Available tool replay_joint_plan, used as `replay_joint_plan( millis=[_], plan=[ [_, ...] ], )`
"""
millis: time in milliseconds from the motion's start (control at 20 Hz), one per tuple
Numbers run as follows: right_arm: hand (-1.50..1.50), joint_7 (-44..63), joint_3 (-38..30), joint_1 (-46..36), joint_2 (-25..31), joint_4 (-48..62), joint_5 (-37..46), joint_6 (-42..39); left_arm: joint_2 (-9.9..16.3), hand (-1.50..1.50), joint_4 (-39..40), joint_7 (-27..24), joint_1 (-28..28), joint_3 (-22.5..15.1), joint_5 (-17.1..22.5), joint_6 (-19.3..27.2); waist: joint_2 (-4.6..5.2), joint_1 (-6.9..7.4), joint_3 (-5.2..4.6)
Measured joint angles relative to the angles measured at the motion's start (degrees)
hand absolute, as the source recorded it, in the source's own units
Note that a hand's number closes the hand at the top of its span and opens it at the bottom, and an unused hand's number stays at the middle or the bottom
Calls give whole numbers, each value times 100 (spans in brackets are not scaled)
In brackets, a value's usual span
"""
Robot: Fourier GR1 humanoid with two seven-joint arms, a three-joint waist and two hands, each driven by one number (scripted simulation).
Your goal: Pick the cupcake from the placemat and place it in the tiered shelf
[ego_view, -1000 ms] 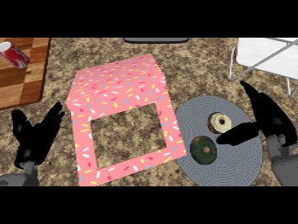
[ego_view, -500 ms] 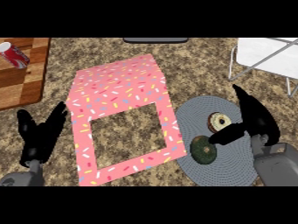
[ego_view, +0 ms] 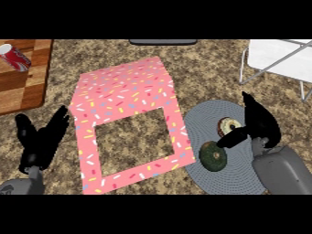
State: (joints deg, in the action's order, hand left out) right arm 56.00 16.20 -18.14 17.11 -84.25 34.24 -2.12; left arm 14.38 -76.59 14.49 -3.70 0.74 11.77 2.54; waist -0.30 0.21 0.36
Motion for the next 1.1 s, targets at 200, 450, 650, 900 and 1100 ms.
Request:
replay_joint_plan(
  millis=[200, 450, 650, 900, 1100],
  plan=[
    [-150, -368, -174, 31, -59, 290, 202, 123, -61, 0, -141, 86, 25, 1, -110, 47, -11, 2, -8],
    [-150, -835, -459, -171, -255, 822, 366, 301, -177, 0, -115, 89, -1, 54, -186, 34, -8, 2, -12],
    [-150, -1034, -507, -224, -470, 1041, 541, 441, -139, 0, -150, 198, -19, 147, -204, -37, -15, -1, -25],
    [150, -1525, -273, -368, -415, 1437, 436, -212, -203, 0, -244, 196, 51, 119, -275, 3, -15, 36, -39],
    [150, -1831, -284, -396, -583, 1532, 439, -303, -211, 0, -241, 153, 97, 188, -274, -86, -16, 11, -36]
  ],
)
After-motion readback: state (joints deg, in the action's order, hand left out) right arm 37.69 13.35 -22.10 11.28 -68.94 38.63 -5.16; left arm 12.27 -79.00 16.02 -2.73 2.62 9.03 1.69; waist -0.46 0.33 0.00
